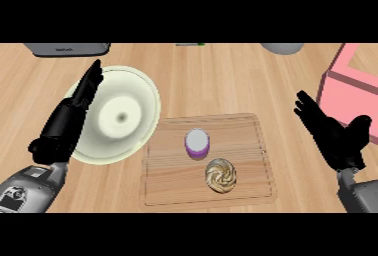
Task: Pick the can from the cutting board and place it in the cardboard box
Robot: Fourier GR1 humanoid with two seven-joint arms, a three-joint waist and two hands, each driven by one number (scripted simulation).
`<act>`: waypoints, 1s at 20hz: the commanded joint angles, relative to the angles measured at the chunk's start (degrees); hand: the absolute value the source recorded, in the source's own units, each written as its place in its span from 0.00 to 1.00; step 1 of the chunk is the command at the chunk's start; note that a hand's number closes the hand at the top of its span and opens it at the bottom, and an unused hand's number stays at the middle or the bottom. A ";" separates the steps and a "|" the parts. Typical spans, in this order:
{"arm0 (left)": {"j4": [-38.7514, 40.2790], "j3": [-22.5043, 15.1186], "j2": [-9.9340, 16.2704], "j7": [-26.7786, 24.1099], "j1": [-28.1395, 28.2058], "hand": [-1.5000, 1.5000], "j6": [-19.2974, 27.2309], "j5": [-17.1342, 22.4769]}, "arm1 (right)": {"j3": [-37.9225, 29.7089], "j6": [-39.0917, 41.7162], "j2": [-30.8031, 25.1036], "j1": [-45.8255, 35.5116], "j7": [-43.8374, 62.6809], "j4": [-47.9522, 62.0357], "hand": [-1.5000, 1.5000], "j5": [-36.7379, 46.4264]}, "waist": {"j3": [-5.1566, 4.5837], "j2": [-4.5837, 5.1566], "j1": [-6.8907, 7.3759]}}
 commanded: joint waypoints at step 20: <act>5.25 2.09 4.01 -9.22 5.41 0.50 -11.57 4.74 | 16.88 -20.82 -14.27 1.31 39.58 -35.04 0.00 60.94 | -1.95 -0.69 -1.00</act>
